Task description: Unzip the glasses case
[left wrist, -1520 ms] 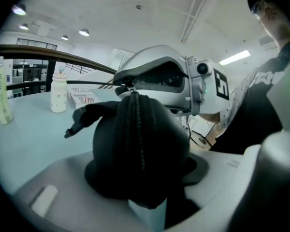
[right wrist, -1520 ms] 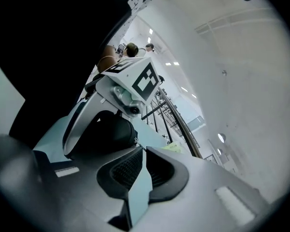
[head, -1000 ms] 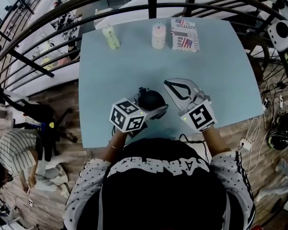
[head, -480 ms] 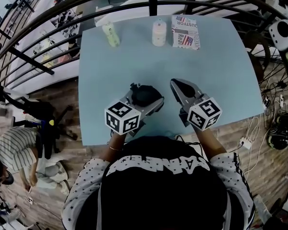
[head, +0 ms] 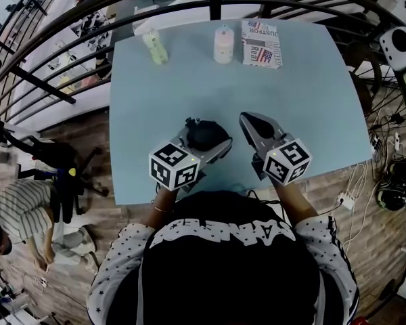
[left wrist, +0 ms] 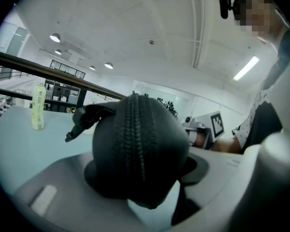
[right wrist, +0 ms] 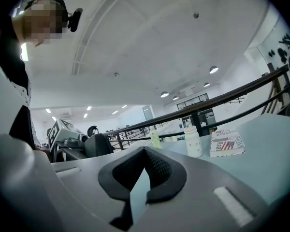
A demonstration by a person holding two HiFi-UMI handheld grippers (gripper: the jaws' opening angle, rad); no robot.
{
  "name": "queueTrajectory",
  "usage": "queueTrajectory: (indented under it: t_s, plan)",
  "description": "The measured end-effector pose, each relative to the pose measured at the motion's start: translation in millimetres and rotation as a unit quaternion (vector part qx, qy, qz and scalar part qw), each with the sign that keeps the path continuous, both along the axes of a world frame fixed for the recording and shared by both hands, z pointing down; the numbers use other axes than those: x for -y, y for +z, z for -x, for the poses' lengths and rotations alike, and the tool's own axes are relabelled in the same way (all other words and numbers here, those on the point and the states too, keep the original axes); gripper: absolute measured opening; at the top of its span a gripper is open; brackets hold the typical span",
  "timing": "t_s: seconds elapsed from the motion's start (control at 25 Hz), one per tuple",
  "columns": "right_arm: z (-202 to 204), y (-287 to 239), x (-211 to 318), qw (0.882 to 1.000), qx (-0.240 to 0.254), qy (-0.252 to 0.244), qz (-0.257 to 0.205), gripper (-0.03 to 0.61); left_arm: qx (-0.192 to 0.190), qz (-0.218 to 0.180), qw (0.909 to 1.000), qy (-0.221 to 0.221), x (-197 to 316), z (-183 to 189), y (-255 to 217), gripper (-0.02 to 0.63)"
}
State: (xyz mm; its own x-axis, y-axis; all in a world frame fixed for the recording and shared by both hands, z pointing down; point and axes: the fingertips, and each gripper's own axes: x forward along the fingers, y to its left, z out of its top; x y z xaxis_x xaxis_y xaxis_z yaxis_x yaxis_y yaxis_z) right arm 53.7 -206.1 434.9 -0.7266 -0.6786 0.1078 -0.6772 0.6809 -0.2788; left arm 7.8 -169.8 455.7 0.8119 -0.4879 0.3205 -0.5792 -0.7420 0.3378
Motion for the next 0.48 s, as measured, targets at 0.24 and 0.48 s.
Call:
queueTrajectory:
  t_s: [0.24, 0.48]
  plan:
    - [0, 1, -1, 1.0, -0.003, -0.002, -0.001, 0.003, 0.017, 0.002, 0.9998, 0.003, -1, 0, 7, 0.0]
    - [1, 3, 0, 1.0, -0.004, -0.003, 0.001, 0.005, 0.025, 0.004, 0.9996, 0.007, -2, -1, 13, 0.0]
